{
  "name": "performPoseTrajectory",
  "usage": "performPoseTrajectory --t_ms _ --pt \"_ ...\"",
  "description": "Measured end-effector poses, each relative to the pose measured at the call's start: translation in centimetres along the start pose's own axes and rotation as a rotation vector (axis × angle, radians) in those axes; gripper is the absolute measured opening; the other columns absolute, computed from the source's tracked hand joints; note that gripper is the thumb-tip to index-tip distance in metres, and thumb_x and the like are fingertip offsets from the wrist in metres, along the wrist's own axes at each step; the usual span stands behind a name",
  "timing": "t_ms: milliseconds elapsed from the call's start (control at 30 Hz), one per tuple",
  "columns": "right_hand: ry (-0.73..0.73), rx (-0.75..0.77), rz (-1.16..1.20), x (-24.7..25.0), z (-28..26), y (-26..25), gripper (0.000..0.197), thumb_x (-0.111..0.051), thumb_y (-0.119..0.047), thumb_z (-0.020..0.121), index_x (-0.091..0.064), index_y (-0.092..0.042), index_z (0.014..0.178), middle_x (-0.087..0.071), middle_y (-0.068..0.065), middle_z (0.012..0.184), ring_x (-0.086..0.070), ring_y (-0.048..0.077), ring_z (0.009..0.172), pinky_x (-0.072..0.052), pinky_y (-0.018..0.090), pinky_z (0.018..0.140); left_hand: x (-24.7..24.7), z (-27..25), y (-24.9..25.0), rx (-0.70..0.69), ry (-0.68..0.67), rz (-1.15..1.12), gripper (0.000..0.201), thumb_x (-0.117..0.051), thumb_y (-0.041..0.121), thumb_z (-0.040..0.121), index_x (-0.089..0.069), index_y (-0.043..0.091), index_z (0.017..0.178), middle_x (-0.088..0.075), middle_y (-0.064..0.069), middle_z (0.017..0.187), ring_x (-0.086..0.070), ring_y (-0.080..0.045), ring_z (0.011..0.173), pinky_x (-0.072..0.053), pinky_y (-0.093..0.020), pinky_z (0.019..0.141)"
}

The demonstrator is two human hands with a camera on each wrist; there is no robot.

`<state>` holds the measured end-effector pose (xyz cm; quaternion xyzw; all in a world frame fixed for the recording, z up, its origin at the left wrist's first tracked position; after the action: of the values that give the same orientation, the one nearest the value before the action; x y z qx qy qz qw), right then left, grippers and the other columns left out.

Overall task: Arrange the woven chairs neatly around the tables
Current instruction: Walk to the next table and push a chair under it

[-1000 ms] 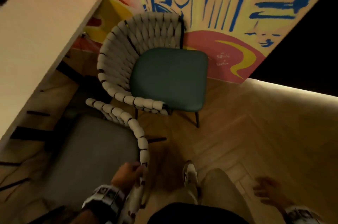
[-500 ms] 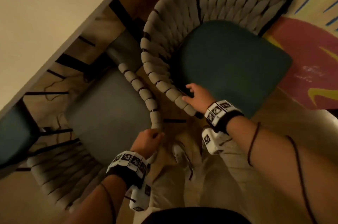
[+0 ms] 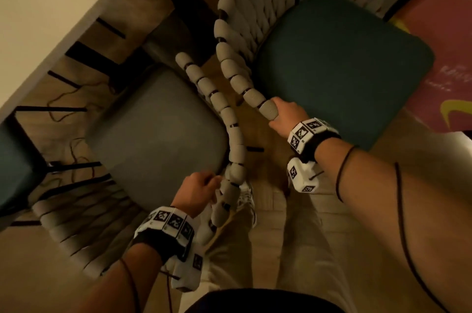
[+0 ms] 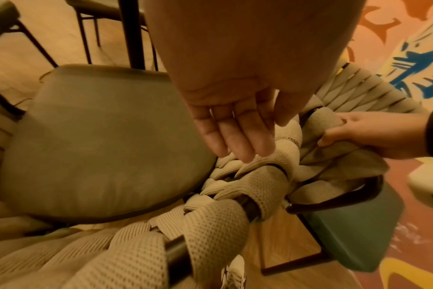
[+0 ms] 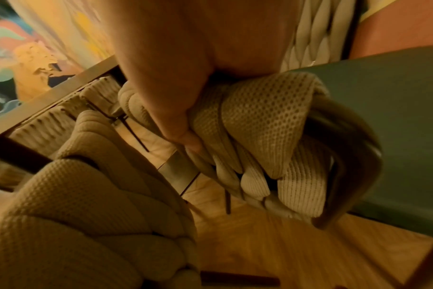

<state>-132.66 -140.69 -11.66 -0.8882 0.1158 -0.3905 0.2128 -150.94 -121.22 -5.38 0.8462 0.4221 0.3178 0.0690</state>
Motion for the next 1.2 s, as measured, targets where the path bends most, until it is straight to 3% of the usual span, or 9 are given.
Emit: performPoseTrajectory --t_ms 167,300,400,500,633,733,800,1100,1200 --pt "0.048 -0.039 -0.074 -1.4 -6.6 4.8 0.046 -0.063 -0.022 0.087 -0.051 -0.022 0.131 -0.066 0.014 0.116 -0.064 0.037 0.101 -0.053 0.042 0.082 0.2 0.2 -0.5 -0.091 -0.009 0.065 0.031 -0.047 0.028 0.098 -0.063 0.01 0.079 -0.065 -0.002 0.063 -0.063 -0.019 0.064 -0.051 -0.036 0.07" --pt "0.074 -0.098 -0.138 -3.2 -12.8 9.5 0.042 -0.062 -0.022 0.086 -0.055 -0.029 0.127 -0.069 0.01 0.111 -0.066 0.035 0.098 -0.052 0.038 0.076 -0.6 -1.0 1.1 -0.142 -0.014 0.078 0.03 -0.046 0.028 0.098 -0.062 0.015 0.076 -0.064 -0.004 0.064 -0.06 -0.014 0.06 -0.046 -0.028 0.062" --pt "0.091 -0.171 -0.159 -4.1 -17.0 13.1 0.04 -0.064 -0.02 0.083 -0.06 -0.03 0.122 -0.07 0.006 0.11 -0.067 0.032 0.099 -0.051 0.037 0.077 -2.6 -2.2 2.9 -0.171 -0.049 0.102 0.028 -0.045 0.027 0.099 -0.063 0.011 0.085 -0.066 -0.009 0.071 -0.061 -0.014 0.062 -0.045 -0.024 0.058" --pt "0.144 -0.223 -0.097 -4.2 -20.0 15.9 0.038 -0.066 -0.017 0.081 -0.064 -0.028 0.118 -0.071 0.005 0.112 -0.066 0.03 0.101 -0.053 0.036 0.08 -5.8 -3.2 4.9 -0.224 -0.125 0.179 0.026 -0.045 0.026 0.1 -0.057 0.013 0.082 -0.06 -0.002 0.067 -0.058 -0.01 0.058 -0.042 -0.022 0.057" --pt "0.15 -0.257 -0.133 -4.5 -21.9 18.7 0.038 -0.066 -0.019 0.081 -0.064 -0.029 0.117 -0.07 0.005 0.113 -0.065 0.03 0.105 -0.051 0.037 0.083 -9.8 -3.4 6.0 -0.244 -0.167 0.385 0.015 -0.047 0.026 0.099 -0.057 0.018 0.093 -0.057 0.002 0.081 -0.059 -0.018 0.078 -0.04 -0.024 0.063" --pt "0.184 -0.265 -0.15 -4.4 -22.6 19.9 0.031 -0.063 -0.022 0.084 -0.065 -0.032 0.114 -0.069 0.002 0.108 -0.065 0.028 0.103 -0.048 0.037 0.079 -11.2 -3.5 5.9 -0.228 -0.17 0.619 0.028 -0.042 0.026 0.1 -0.057 0.02 0.123 -0.059 -0.004 0.113 -0.057 -0.023 0.099 -0.045 -0.03 0.084" --pt "0.202 -0.276 -0.151 -4.3 -22.9 20.2 0.029 -0.063 -0.027 0.084 -0.064 -0.036 0.111 -0.069 0.0 0.104 -0.065 0.028 0.101 -0.048 0.038 0.077 -11.3 -3.7 6.0 -0.225 -0.132 0.759 0.035 -0.039 0.03 0.1 -0.052 0.02 0.131 -0.054 -0.005 0.128 -0.058 -0.027 0.111 -0.047 -0.038 0.094" --pt "0.203 -0.244 -0.155 -4.0 -24.3 20.9 0.026 -0.063 -0.025 0.081 -0.067 -0.037 0.104 -0.071 -0.002 0.098 -0.067 0.028 0.093 -0.053 0.041 0.081 -9.5 -2.8 3.7 -0.111 0.008 0.815 0.029 -0.04 0.03 0.096 -0.056 0.017 0.118 -0.056 -0.002 0.12 -0.06 -0.026 0.106 -0.051 -0.04 0.087" --pt "0.176 -0.246 -0.215 -4.1 -24.9 21.5 0.029 -0.062 -0.023 0.08 -0.068 -0.034 0.107 -0.07 0.002 0.102 -0.066 0.03 0.096 -0.051 0.042 0.085 -7.6 -1.7 2.6 -0.134 0.063 0.76 0.027 -0.047 0.026 0.095 -0.057 0.012 0.116 -0.06 -0.009 0.12 -0.059 -0.031 0.107 -0.05 -0.041 0.087"
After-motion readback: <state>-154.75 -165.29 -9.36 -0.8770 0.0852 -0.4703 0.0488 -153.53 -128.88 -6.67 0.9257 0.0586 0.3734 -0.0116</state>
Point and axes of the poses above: each hand's wrist, its own z-axis towards the middle knuckle, its own x-axis out of the back of the hand, y = z × x, the point moved 8 cm from there along z, towards the middle knuckle
